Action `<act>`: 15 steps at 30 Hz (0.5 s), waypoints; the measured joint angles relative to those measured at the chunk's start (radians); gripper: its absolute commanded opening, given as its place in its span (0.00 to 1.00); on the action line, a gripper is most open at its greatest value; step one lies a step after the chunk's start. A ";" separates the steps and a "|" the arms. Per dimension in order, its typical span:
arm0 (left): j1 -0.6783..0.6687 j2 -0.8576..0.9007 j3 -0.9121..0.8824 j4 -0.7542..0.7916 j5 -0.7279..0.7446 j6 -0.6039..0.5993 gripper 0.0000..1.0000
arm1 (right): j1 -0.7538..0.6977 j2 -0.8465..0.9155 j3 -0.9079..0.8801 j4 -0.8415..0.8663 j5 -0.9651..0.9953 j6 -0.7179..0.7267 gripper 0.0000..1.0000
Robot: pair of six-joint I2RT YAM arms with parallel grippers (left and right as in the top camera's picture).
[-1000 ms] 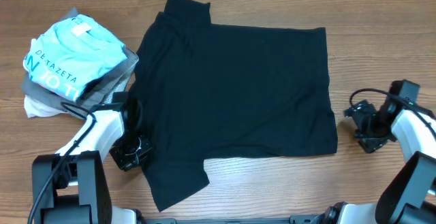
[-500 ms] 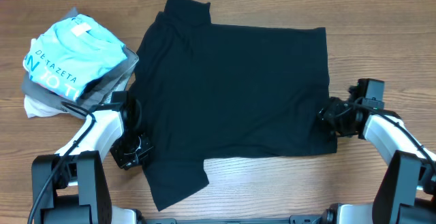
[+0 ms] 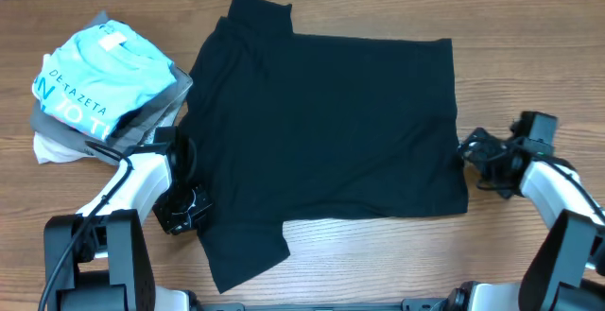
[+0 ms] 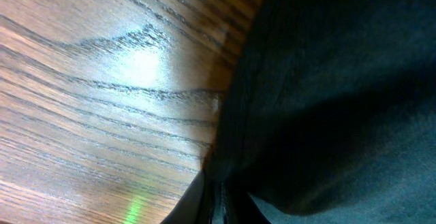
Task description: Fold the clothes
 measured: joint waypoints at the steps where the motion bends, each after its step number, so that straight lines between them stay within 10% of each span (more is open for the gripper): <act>1: 0.000 0.000 0.000 0.000 0.000 0.000 0.13 | -0.022 -0.004 0.006 -0.045 -0.018 0.011 1.00; 11: 0.000 0.000 0.000 0.001 0.000 0.000 0.15 | -0.062 -0.014 0.010 -0.396 -0.103 0.047 0.87; 15: 0.000 0.000 0.000 0.001 0.000 0.000 0.16 | -0.065 -0.010 0.002 -0.444 -0.086 0.042 0.64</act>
